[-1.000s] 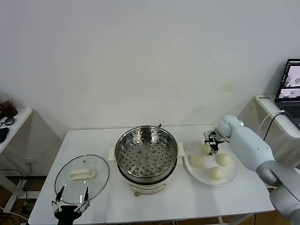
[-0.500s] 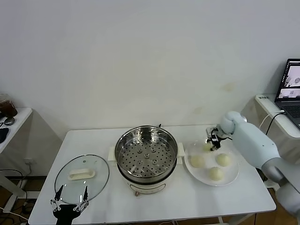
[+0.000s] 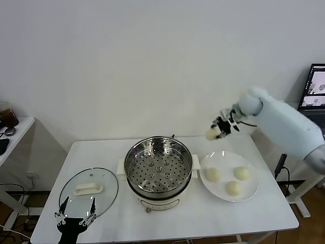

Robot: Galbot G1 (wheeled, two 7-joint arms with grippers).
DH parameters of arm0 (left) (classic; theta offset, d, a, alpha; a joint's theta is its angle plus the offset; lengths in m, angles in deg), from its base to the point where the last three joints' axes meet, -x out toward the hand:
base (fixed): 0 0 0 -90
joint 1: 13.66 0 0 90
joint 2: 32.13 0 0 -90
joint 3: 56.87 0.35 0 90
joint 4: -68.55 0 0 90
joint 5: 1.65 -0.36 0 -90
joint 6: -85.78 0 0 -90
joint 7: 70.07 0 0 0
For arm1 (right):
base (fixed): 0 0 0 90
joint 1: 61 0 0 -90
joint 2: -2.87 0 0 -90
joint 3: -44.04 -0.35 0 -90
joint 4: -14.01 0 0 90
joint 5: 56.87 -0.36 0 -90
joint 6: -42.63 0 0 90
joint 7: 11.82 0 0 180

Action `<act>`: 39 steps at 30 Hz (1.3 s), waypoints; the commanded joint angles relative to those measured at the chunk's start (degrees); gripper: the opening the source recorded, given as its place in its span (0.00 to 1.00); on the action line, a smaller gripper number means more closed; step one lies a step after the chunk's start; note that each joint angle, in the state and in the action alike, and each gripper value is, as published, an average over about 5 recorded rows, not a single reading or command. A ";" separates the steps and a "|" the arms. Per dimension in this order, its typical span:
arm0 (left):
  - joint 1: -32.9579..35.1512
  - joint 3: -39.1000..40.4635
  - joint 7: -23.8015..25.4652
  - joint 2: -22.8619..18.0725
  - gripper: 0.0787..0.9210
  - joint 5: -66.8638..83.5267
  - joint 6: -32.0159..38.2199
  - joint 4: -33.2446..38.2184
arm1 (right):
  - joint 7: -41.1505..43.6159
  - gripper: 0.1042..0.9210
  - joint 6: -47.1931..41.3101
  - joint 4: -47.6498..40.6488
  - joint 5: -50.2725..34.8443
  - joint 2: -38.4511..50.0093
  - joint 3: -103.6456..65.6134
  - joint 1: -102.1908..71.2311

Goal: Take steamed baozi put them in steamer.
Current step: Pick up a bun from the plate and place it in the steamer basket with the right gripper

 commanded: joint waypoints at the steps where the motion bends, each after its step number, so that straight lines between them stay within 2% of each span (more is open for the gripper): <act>1: -0.02 -0.21 0.03 0.06 0.88 0.12 0.00 0.10 | 0.18 0.46 3.04 4.66 -11.18 -4.95 11.18 11.66; 9: -0.32 -1.64 0.09 0.09 0.88 0.62 -0.12 0.36 | 1.17 0.46 14.41 3.09 -9.84 -18.95 16.89 10.68; 14: -0.36 -2.32 0.09 -0.28 0.88 0.65 -0.19 0.44 | 0.40 0.48 21.97 0.80 -1.14 -23.28 18.46 7.09; 25: -0.82 -2.72 0.04 -0.87 0.88 0.54 -0.29 0.06 | -5.76 0.49 32.30 -4.79 18.95 -23.81 16.50 0.41; 35: -1.07 -2.89 -0.04 -1.05 0.88 0.48 -0.27 -0.22 | -8.49 0.54 36.38 -8.34 25.24 -23.95 12.58 -2.60; 39: -1.04 -2.86 -0.01 -1.12 0.88 0.49 -0.24 -0.25 | -9.60 0.61 37.78 -9.71 26.49 -24.27 11.13 -3.54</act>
